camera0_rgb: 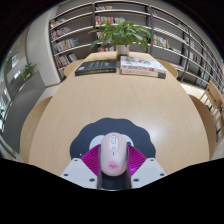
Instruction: Arrange mouse
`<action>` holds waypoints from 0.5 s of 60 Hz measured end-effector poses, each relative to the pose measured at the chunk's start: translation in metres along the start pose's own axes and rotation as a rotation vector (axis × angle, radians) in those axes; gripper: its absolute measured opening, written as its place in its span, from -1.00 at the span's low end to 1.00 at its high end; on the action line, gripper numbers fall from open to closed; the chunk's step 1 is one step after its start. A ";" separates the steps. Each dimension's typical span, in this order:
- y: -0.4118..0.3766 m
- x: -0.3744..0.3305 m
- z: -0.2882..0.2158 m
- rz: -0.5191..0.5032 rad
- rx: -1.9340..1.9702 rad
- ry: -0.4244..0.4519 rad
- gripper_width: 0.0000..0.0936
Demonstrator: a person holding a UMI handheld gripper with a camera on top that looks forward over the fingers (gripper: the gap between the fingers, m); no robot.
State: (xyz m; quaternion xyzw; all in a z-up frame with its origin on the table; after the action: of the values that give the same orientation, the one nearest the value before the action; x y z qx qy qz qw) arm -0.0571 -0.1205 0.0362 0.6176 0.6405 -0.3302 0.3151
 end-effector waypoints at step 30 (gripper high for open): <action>-0.019 -0.089 -0.075 0.001 -0.071 0.138 0.49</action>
State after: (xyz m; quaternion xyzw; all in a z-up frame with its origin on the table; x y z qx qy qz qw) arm -0.0725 -0.1116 0.1529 0.6276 0.6718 -0.2635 0.2921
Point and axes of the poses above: the point between the fingertips, and its own axes, seen from behind it with the camera up: y to the right, z down, x forward, the way the camera looks, the point moved 6 cm from there along -x, backward, against the way the camera looks, and after that the axes turned 3 degrees about -y, right-handed, at the moved point
